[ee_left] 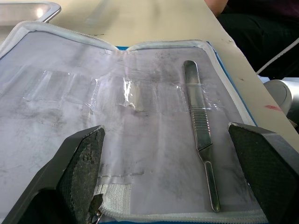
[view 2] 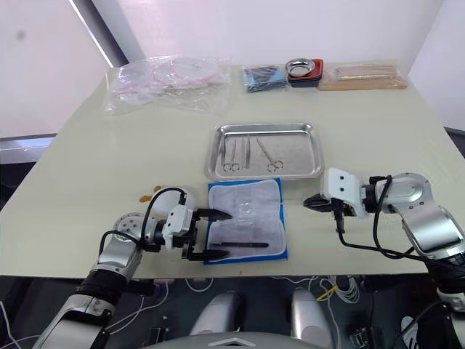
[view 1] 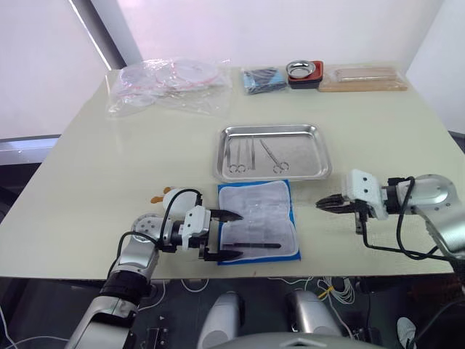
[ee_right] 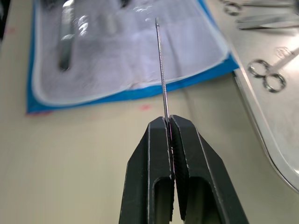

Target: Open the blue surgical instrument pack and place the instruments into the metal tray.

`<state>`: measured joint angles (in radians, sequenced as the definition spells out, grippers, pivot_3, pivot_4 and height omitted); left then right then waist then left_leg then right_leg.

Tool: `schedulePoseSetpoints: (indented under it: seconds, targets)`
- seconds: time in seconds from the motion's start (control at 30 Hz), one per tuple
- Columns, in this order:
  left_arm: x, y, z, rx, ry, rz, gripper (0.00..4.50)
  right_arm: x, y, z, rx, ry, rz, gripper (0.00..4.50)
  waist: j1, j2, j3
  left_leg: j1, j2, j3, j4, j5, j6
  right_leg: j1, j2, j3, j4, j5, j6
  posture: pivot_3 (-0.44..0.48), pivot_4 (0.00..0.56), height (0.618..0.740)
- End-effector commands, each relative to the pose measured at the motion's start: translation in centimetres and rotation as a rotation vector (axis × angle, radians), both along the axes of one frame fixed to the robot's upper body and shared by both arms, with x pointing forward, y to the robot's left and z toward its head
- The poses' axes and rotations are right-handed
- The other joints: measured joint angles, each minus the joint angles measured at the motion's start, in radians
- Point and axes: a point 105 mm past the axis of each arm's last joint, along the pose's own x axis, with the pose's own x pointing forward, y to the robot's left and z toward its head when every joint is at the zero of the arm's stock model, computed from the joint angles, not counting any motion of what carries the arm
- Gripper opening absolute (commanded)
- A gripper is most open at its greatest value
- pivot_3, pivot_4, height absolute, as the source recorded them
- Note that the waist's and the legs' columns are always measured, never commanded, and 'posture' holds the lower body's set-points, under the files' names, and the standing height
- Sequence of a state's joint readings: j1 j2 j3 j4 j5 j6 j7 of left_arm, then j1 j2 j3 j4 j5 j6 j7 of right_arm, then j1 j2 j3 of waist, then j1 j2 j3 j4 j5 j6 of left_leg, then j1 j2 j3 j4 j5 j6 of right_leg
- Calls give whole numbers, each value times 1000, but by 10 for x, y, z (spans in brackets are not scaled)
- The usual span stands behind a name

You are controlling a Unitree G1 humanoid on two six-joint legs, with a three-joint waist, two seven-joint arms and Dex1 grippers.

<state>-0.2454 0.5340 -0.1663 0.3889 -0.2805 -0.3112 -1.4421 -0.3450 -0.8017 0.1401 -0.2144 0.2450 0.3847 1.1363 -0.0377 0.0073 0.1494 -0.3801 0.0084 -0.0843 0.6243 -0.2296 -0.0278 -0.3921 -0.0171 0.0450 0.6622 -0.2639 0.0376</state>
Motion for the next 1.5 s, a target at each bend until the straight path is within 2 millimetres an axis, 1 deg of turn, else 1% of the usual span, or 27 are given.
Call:
schedulePoseSetpoints:
  seconds: [0.03, 0.13, 0.27, 0.37, 0.5, 0.57, 0.67, 0.73, 0.93, 1.03, 1.07, 1.17, 1.27, 1.33, 1.5]
  targets:
    - [-20, 5, -39, 82, 164, 6, 4500, 10, 1, 16, 83, -28, -79, 62, 0, 0, 0, 0, 0, 0, 0, 0, 0, 0, 0, 0, 0, 0, 0, 0, 150, 740]
    - [-19, 4, -40, 82, 165, 5, 4500, 15, 8, 15, 143, 17, -143, 62, 0, 2, -1, 0, 0, 0, 0, 0, 0, 0, 0, 0, 0, 0, 0, 0, 150, 740]
    - [-20, 3, -40, 80, 164, 3, 4500, 31, 15, 18, 214, 30, -255, 62, 0, 4, -2, 0, 0, 0, 0, 0, 0, 0, 0, 0, 0, 0, 0, 0, 150, 740]
    - [-20, 2, -40, 78, 164, 4, 4500, 44, 16, 18, 240, 33, -349, 62, 1, 4, -2, 0, 0, 0, 0, 0, 0, 0, 0, 1, 0, 0, 0, 0, 150, 740]
    - [-18, 3, -39, 77, 161, 11, 4500, 59, 18, 18, 256, 31, -431, 62, 1, 6, -3, 0, -1, 0, 0, 0, 0, 0, 0, 1, 0, 0, 0, 0, 150, 740]
    - [-17, 3, -39, 75, 161, 17, 4500, 70, 20, 15, 254, 30, -490, 62, 0, 6, -3, 0, -1, 0, 0, 0, 0, 0, 0, 1, 0, 0, 0, 0, 150, 740]
    - [-17, 3, -39, 74, 160, 19, 4500, 85, 28, 15, 273, 23, -550, 62, -2, 7, -3, 0, -1, 0, 0, 0, 0, 0, 0, 1, 1, 0, 0, 0, 150, 740]
    - [-18, 2, -39, 73, 160, 17, 4500, 92, 30, 12, 252, 13, -582, 62, -1, 8, -3, 0, -1, 0, 0, 0, 0, 0, 0, 1, 1, 0, 0, 0, 150, 740]
    - [-18, 2, -36, 73, 156, 15, 4500, 105, 36, 6, 237, -2, -631, 62, 0, 9, -3, -1, -1, 0, 0, 0, 0, 0, 0, 1, 1, 0, 0, 0, 150, 740]
    - [-18, 5, -37, 80, 158, 19, 4500, 115, 41, 2, 266, 60, -707, 62, -5, 9, -3, 0, -1, 0, 0, 0, 0, 0, 0, 1, 1, 0, 0, 0, 150, 740]
    - [-18, 5, -37, 80, 158, 20, 4500, 117, 40, -1, 264, 84, -732, 62, -5, 9, -3, 0, -1, 0, 0, 0, 0, 0, 0, 1, 1, 0, 0, 0, 150, 740]
    - [-18, 5, -37, 80, 158, 23, 4500, 112, 32, -5, 274, 127, -779, 62, -1, 9, -3, 0, 0, -1, 0, 0, 0, 0, 1, 1, 1, 0, 0, 0, 150, 740]
    - [-19, 6, -37, 80, 160, 25, 4500, 112, 37, -6, 272, 129, -769, 62, -4, 10, -3, -1, -1, 0, -1, 0, 0, -1, 0, 1, 1, 0, 0, 0, 150, 740]
    - [-19, 5, -37, 79, 160, 27, 4500, 115, 39, -6, 271, 127, -774, 62, -5, 10, -3, 0, -1, 0, -1, 0, 0, -1, 0, 1, 1, 0, 0, 0, 150, 740]
    - [-19, 5, -38, 76, 161, 30, 4500, 119, 51, -6, 269, 127, -736, 62, -6, 10, -3, 0, 0, 1, -1, 0, 0, -1, 1, 2, 1, 0, 0, 0, 150, 740]
